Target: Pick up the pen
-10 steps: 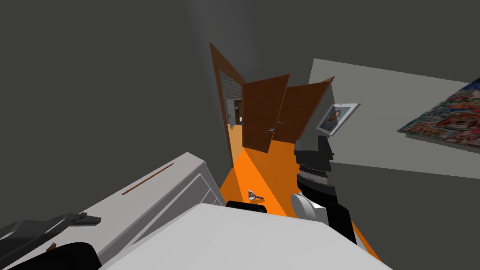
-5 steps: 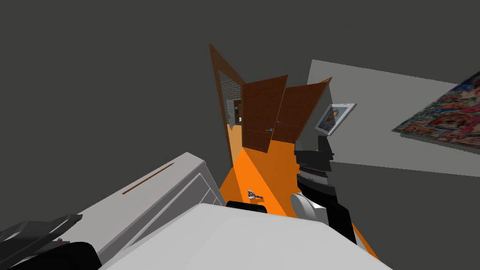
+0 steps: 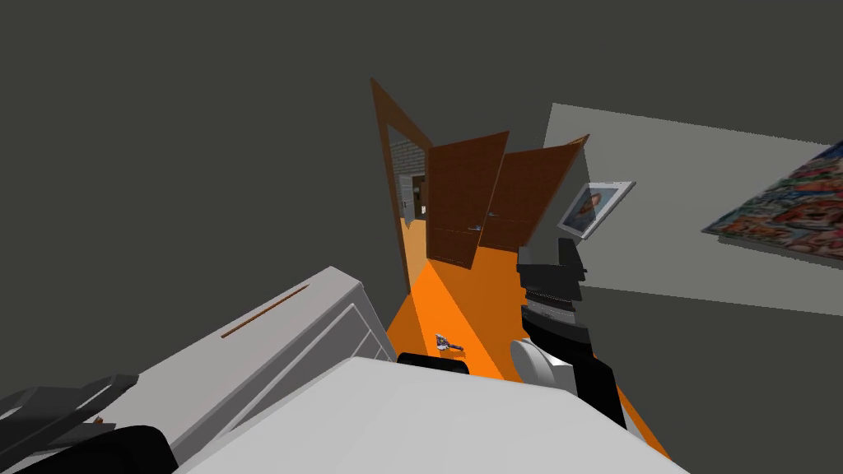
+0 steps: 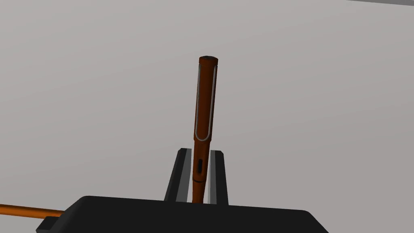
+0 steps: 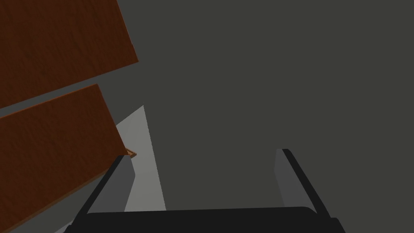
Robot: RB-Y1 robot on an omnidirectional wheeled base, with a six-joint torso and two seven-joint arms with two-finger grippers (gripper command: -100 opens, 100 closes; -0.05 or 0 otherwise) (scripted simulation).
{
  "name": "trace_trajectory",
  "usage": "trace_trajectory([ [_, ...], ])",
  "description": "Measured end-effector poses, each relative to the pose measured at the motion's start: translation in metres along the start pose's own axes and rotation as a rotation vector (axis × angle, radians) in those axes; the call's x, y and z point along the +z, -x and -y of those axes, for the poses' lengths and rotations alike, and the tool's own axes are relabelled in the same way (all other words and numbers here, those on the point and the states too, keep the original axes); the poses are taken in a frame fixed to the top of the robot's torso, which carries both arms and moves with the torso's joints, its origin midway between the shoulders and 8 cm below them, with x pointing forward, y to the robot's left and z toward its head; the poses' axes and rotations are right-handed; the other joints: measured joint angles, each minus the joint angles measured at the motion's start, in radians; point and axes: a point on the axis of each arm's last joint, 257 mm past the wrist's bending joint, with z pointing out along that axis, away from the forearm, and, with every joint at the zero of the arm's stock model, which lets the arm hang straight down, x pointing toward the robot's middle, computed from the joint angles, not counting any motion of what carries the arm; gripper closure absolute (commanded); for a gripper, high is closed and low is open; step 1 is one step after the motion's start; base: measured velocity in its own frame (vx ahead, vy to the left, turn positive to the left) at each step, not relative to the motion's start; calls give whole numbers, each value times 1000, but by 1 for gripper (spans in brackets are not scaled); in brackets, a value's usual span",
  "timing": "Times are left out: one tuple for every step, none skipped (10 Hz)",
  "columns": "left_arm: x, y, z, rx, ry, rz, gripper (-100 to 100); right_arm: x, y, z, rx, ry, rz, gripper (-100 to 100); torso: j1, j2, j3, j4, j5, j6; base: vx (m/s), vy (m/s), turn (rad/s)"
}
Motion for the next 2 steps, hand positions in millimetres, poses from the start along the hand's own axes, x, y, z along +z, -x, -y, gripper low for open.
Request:
trace_trajectory([
  [-5,-2,2,5,-1,0,100,0,0,0,0,0,0,0,0,0,0,0,0,0,10,6,6],
  [-6,-2,2,5,0,0,0,0,0,0,0,0,0,0,0,0,0,0,0,0,0,0,0],
])
